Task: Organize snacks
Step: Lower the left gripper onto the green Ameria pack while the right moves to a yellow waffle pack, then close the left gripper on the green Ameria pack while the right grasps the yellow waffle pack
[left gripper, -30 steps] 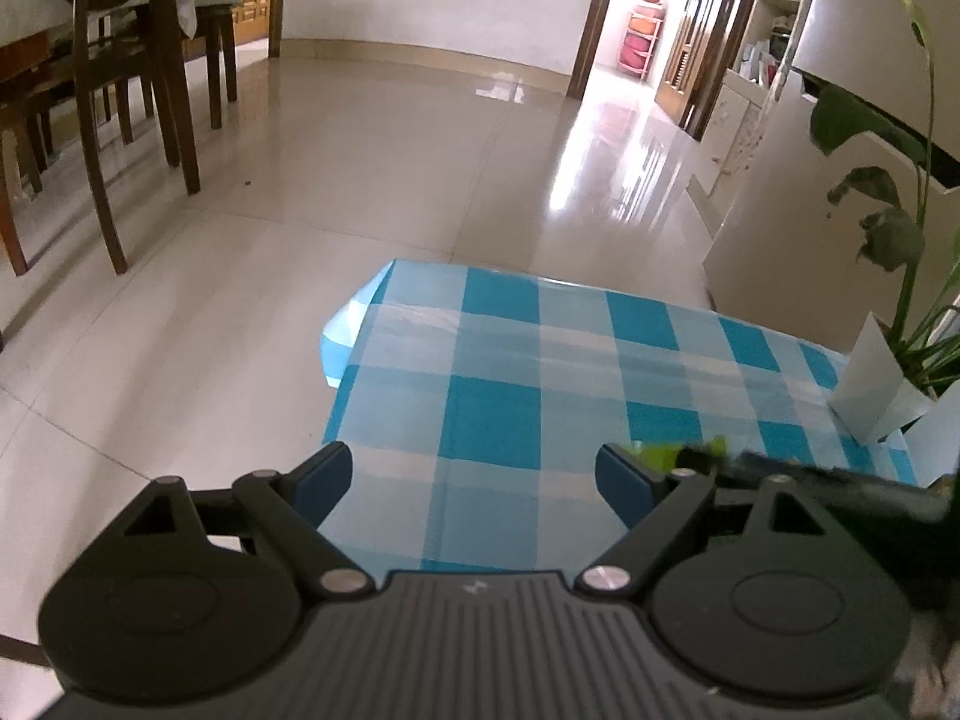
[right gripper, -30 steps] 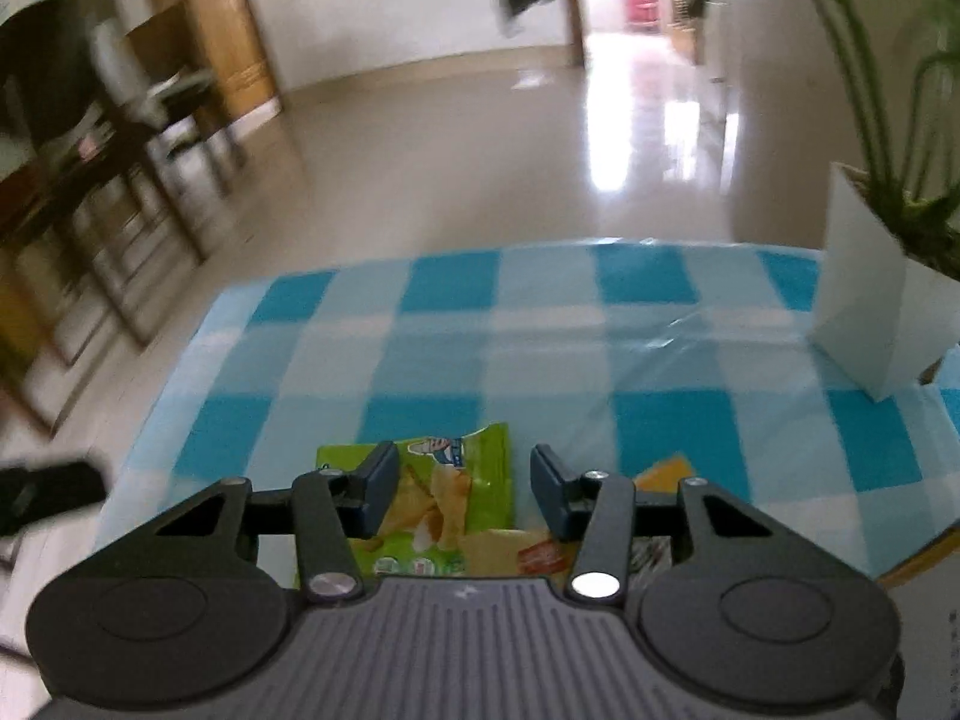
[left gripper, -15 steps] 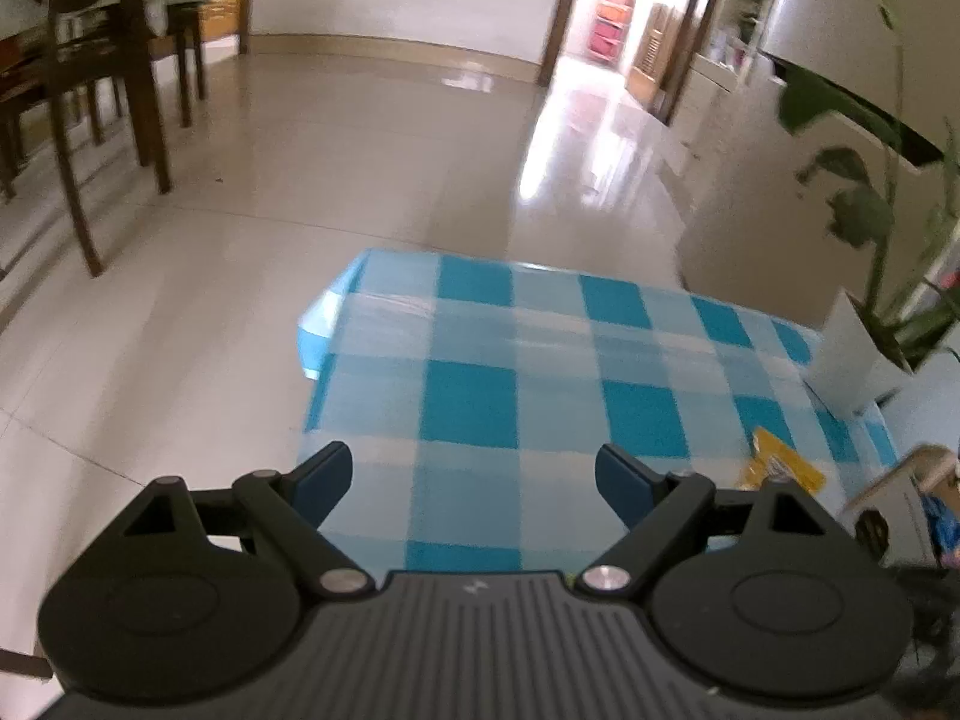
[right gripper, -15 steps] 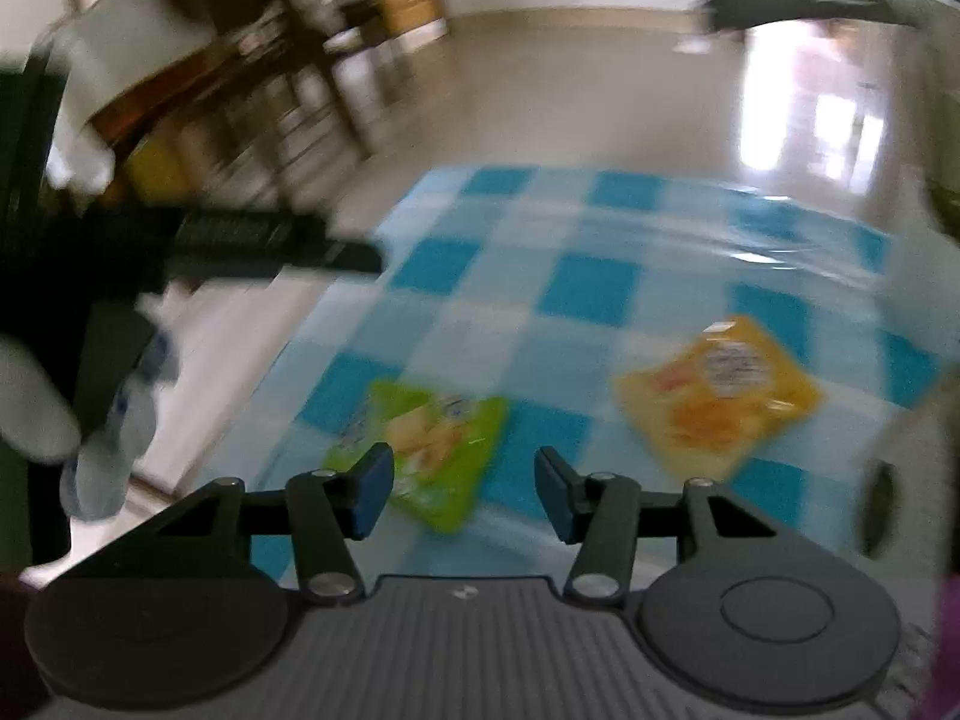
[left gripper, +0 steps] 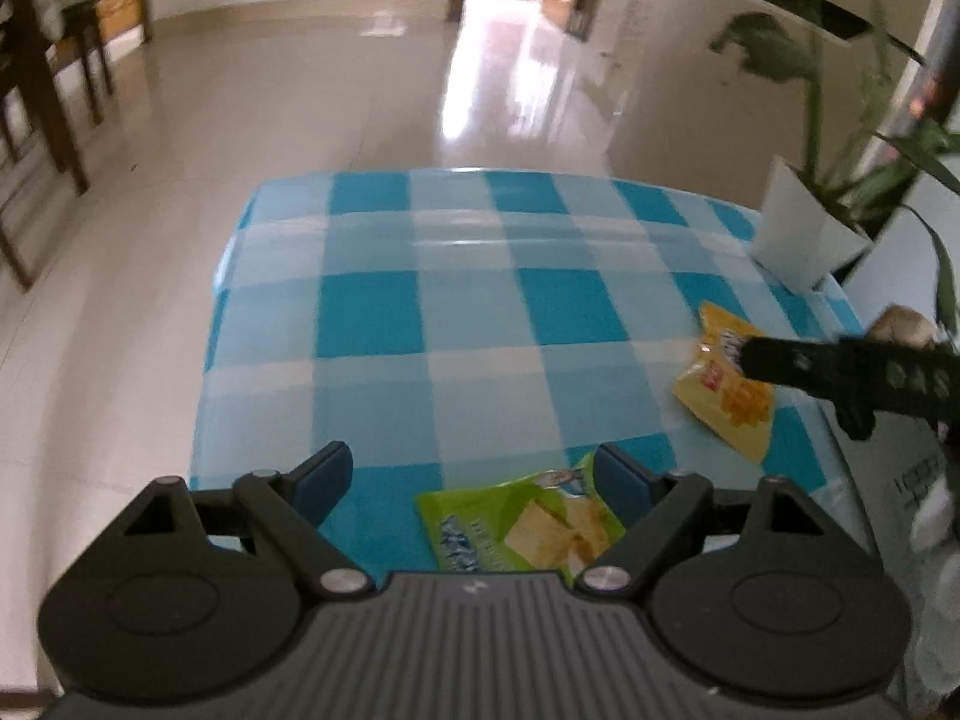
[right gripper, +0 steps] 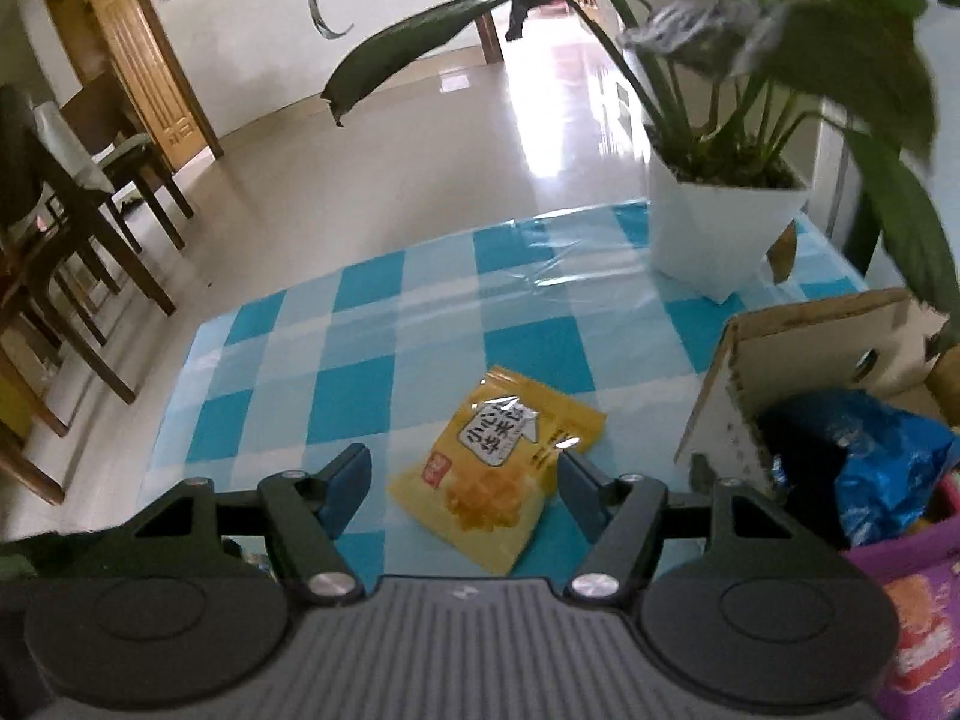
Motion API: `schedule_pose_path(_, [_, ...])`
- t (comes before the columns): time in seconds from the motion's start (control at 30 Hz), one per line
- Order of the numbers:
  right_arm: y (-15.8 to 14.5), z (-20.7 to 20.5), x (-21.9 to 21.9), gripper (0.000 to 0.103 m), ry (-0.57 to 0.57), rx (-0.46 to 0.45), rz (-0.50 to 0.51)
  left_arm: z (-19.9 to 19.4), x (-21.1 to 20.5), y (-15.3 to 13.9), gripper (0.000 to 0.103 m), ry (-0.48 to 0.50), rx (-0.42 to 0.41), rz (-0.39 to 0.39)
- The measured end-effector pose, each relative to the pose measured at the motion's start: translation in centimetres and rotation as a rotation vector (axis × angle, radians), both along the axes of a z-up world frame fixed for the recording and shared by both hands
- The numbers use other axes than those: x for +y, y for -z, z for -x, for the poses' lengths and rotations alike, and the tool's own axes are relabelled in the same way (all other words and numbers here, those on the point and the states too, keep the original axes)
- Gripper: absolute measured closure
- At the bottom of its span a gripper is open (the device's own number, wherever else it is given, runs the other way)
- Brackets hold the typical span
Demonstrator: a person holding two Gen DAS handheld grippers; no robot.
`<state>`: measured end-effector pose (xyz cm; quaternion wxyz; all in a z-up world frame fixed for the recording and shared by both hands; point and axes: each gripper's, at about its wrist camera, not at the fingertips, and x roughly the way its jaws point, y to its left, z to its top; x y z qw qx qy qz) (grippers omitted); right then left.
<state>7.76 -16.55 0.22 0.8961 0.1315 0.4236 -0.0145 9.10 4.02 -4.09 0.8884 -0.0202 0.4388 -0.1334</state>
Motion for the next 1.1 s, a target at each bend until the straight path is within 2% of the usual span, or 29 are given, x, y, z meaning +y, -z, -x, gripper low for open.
schedule_pose_path(0.17, [0.6,-0.7,0.2,0.025,0.001,0.017,0.008,0.4,-1.0,0.5,0.017,0.109,-0.011,0.001])
schedule_pose_path(0.3, [1.2,-1.1,-0.2,0.024,0.022,0.039,-0.002,1.0,-1.7,1.2,0.02,0.21,-0.011,-0.05])
schedule_pose_path(0.4, [1.5,-1.3,-0.4,0.022,0.043,0.05,0.013,1.6,-1.9,1.4,0.02,0.295,-0.04,-0.09])
schedule_pose_path(0.7, [2.8,-2.6,-0.5,0.016,0.095,0.061,-0.016,2.4,-1.5,1.6,0.02,0.395,-0.07,-0.085])
schedule_pose_path(0.87, [3.0,-3.3,0.3,0.016,0.081,0.047,0.044,3.4,-1.6,1.2,0.021,0.484,-0.082,-0.082])
schedule_pose_path(0.97, [3.1,-3.5,0.7,0.023,0.061,0.042,0.088,3.8,-1.4,1.1,0.021,0.521,-0.077,-0.081])
schedule_pose_path(1.03, [3.0,-3.6,0.9,0.036,0.046,0.037,0.124,4.2,-1.4,1.3,0.021,0.55,-0.078,-0.101])
schedule_pose_path(1.1, [3.0,-3.5,0.9,0.039,0.01,0.029,0.11,4.3,-1.0,1.2,0.021,0.564,-0.063,-0.082])
